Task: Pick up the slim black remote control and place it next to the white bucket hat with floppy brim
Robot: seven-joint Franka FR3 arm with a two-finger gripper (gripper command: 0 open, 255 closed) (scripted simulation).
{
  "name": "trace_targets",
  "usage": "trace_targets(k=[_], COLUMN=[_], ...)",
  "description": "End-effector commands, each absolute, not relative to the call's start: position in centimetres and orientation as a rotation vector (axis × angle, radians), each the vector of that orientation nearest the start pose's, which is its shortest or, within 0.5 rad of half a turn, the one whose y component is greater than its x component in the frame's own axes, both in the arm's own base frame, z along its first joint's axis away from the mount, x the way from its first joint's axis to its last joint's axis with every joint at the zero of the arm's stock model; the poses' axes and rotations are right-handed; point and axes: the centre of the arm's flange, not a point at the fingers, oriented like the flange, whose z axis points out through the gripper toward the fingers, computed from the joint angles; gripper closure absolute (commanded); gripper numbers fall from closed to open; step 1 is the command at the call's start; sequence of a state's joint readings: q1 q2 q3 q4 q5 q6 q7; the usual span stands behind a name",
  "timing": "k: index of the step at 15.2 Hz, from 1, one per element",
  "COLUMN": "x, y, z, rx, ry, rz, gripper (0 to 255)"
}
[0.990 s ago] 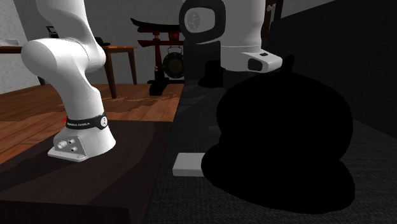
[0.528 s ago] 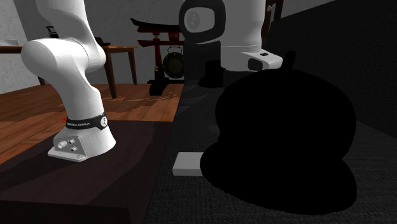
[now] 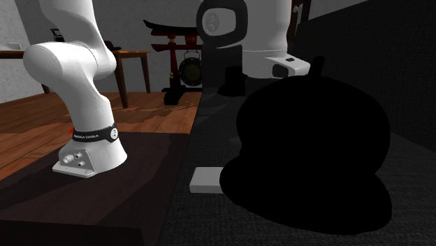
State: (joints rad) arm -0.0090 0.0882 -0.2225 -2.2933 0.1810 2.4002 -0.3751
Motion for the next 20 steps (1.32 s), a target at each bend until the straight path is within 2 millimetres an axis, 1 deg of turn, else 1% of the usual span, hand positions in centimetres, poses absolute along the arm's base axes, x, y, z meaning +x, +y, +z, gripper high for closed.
trace_targets(k=[1, 20], x=[51.1, 51.1], y=[-11.8, -11.8], z=[31.8, 41.9], rx=[-3.047, -3.047], ry=[-0.019, -0.019], rz=[-0.075, -0.075], gripper=[255, 255])
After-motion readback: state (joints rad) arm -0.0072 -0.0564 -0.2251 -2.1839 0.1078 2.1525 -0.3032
